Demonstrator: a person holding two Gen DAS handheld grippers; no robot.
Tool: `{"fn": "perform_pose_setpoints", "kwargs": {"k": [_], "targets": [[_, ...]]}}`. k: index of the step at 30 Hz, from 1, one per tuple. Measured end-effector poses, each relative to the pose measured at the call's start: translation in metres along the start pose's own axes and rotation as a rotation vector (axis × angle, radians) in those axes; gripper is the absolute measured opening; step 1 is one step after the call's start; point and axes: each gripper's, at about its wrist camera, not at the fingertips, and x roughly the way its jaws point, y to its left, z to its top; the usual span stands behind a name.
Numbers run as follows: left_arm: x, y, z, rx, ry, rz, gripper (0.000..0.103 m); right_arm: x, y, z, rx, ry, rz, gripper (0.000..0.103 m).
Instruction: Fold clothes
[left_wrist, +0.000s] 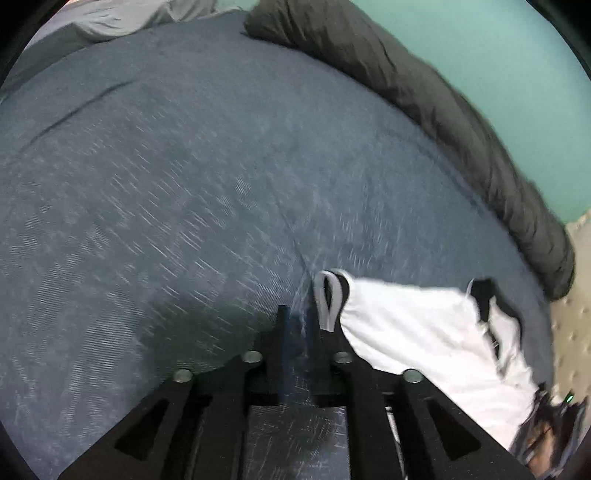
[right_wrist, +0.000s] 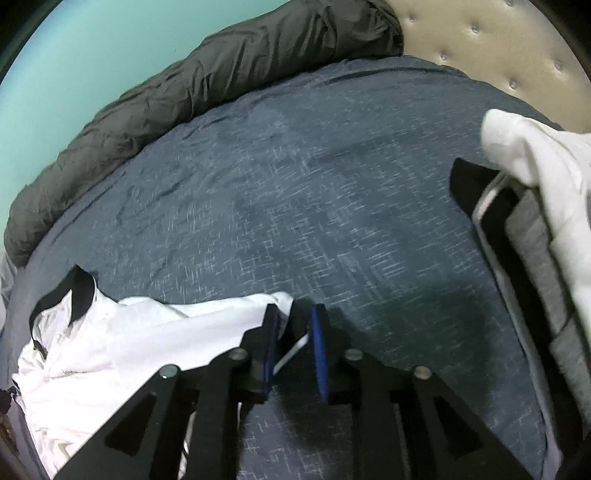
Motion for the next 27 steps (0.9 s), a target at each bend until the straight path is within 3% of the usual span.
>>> {"fn": "perform_pose_setpoints", "kwargs": {"k": [1, 2, 6, 12, 27], "targets": [[-0.005, 0.002, 0.002, -0.005, -0.009, 0.000, 0.038, -0.005, -0.002, -0.002, 0.010, -0.014, 0.003, 0.031], [-0.008, 0.003, 0.004, -0.004, -0.010, -0.004, 0.041, -0.011, -0.003, -0.004, 0.020, -0.027, 0.006, 0.033], [-0.017, -0.005, -0.003, 0.018, -0.012, -0.039, 0.041, -0.033, -0.004, -0.022, 0.053, -0.057, 0.047, 0.047], [-0.031, -0.040, -0.060, 0.056, 0.062, -0.145, 0.041, -0.066, 0.017, -0.070, 0.059, -0.038, 0.190, 0.048], [-0.091, -0.100, -0.250, 0.227, 0.328, -0.250, 0.044, -0.135, 0.100, -0.204, -0.135, 0.331, 0.393, 0.049]]}}
